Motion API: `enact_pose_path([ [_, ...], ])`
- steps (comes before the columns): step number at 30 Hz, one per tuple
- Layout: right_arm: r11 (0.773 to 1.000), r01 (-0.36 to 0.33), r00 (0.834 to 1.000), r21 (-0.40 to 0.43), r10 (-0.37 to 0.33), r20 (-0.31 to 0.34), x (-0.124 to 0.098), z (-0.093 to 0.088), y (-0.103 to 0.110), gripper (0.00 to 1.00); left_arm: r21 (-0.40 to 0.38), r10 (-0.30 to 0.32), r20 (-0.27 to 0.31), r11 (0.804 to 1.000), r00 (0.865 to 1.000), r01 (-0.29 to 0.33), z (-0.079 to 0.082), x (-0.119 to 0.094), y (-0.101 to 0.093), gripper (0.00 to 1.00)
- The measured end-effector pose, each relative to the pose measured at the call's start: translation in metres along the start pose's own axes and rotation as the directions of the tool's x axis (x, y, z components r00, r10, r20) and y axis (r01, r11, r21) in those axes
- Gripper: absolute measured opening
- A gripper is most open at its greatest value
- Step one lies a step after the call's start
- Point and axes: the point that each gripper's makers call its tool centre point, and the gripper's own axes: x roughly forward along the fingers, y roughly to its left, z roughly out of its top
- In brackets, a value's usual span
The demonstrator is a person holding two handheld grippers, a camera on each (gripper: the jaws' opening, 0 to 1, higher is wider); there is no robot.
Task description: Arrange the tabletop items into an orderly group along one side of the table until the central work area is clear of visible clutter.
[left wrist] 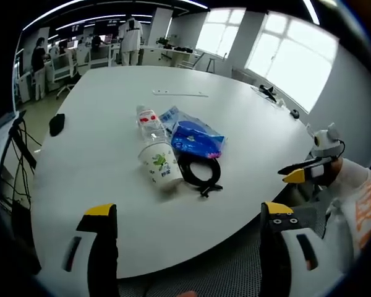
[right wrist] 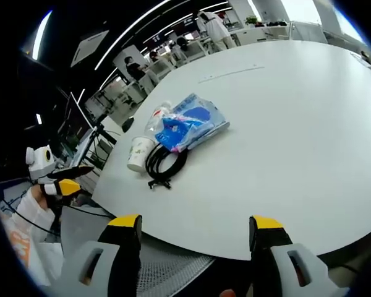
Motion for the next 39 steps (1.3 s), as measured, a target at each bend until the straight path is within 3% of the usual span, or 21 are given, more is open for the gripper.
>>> enact_pose_path([
  [19, 1.000, -0.001, 1.000, -0.009, 0.001, -0.012, 0.001, 0.000, -0.001, 0.71, -0.033, 0.029, 0.016, 0.999, 0.999, -0.029, 0.000, -0.006, 0.010, 0.98],
  [23, 1.000, 0.002, 1.000, -0.003, -0.002, -0.020, 0.001, -0.003, -0.002, 0.71, -0.015, 0.036, -0.005, 0.999, 0.999, -0.036, -0.005, -0.005, 0.011, 0.98],
  [30, 1.000, 0.009, 1.000, 0.015, -0.008, -0.028, 0.001, -0.007, -0.003, 0.70, -0.049, 0.039, -0.011, 0.998, 0.999, -0.040, -0.008, -0.006, 0.018, 0.95],
  [39, 1.000, 0.013, 1.000, 0.022, -0.012, -0.029, 0.004, -0.003, -0.004, 0.70, -0.064, 0.044, -0.010, 0.997, 0.999, -0.045, 0.001, -0.002, 0.026, 0.93],
])
